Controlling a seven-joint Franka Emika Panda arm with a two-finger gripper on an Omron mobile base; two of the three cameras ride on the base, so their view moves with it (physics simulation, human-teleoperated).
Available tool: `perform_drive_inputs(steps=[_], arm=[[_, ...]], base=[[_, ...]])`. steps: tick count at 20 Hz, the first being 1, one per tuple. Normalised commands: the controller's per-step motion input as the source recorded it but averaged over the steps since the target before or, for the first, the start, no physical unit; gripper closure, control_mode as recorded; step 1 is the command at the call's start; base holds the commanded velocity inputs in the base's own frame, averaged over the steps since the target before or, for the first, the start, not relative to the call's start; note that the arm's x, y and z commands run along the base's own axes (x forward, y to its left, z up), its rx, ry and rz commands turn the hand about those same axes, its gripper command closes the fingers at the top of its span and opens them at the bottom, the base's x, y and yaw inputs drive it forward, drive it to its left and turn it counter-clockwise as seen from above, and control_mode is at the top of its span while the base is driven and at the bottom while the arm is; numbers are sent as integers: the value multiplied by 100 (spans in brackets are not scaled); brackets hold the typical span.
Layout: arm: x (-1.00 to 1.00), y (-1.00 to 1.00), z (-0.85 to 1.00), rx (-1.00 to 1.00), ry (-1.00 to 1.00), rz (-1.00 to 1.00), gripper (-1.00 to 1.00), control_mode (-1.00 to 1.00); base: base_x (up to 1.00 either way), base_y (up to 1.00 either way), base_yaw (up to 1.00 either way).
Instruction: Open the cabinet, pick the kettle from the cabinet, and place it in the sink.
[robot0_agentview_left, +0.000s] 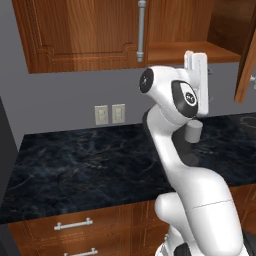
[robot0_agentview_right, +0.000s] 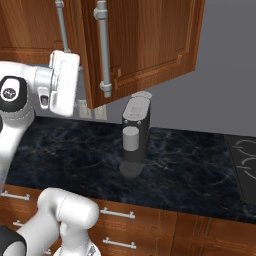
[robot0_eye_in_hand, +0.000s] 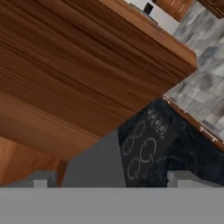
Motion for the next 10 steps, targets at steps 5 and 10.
perform_drive_inputs(steps=[5, 10], arm=[[31, -22, 3, 0, 0, -3, -100, -100], [20, -28, 2, 0, 0, -3, -100, -100]], base=[[0, 0, 0], [0, 0, 0]])
